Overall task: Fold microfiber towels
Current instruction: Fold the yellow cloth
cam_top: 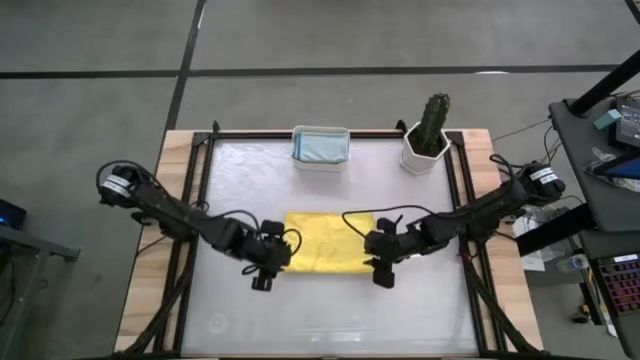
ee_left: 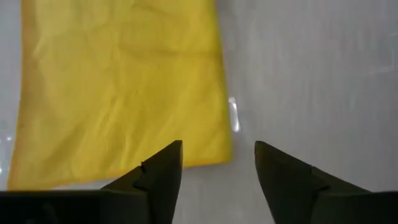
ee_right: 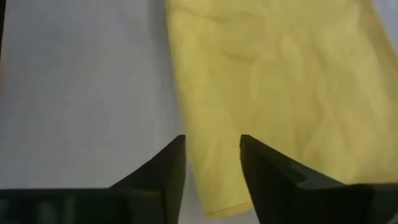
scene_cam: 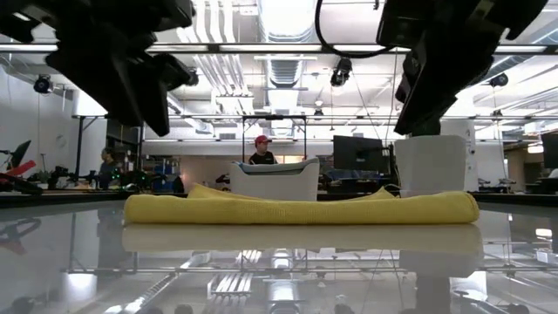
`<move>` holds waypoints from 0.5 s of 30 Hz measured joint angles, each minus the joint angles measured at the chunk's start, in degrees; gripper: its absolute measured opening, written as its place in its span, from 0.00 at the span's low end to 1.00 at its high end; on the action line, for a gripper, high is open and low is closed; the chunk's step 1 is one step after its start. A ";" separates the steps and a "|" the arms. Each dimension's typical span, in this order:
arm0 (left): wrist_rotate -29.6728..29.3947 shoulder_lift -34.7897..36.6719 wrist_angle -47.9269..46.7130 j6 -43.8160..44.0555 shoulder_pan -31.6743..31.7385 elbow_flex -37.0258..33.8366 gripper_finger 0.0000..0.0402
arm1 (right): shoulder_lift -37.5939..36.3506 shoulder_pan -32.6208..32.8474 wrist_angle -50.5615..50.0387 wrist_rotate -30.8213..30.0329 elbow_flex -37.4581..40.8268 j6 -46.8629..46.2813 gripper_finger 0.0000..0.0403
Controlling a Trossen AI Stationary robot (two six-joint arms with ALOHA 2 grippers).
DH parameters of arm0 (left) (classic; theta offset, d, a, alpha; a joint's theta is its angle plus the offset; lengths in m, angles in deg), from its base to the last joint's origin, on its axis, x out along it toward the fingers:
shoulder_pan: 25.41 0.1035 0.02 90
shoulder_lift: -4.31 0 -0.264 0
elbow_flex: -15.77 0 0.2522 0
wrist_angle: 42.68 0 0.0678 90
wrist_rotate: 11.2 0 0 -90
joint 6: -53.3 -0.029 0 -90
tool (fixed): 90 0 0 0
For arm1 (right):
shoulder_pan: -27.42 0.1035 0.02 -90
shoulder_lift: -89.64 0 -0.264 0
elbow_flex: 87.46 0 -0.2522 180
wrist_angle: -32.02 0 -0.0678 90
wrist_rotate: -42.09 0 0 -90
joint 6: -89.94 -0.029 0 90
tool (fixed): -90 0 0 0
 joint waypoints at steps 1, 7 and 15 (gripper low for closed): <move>-0.93 -0.24 0.97 0.33 -0.83 -0.11 0.48 | 0.28 0.48 0.10 -0.04 0.00 -0.60 0.36; -6.34 -4.65 6.30 2.70 -5.71 -0.08 0.58 | 3.29 4.06 0.07 -0.03 0.00 -2.00 0.46; -11.30 -10.73 6.05 7.82 -6.79 -0.02 0.59 | 7.08 6.54 -1.33 -0.62 0.00 -3.61 0.45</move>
